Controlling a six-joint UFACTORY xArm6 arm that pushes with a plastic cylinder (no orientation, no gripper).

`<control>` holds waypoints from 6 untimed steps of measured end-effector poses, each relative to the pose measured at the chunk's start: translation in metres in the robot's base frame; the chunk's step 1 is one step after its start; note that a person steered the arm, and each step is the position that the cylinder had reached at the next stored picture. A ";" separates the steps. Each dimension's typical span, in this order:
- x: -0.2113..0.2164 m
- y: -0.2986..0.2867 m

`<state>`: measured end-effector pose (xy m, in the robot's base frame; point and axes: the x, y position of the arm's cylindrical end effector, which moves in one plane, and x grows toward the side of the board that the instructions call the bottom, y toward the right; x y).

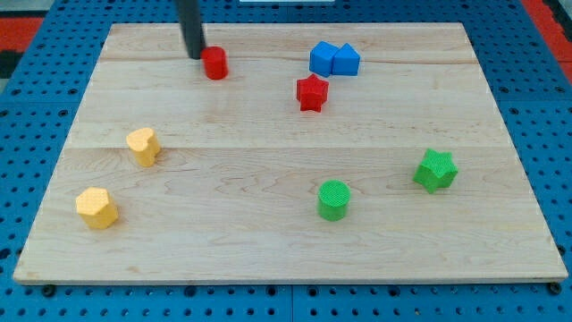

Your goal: Slide the red star slightly right

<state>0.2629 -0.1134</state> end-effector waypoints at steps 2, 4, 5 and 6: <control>0.022 0.049; 0.029 0.101; 0.050 0.108; 0.061 0.112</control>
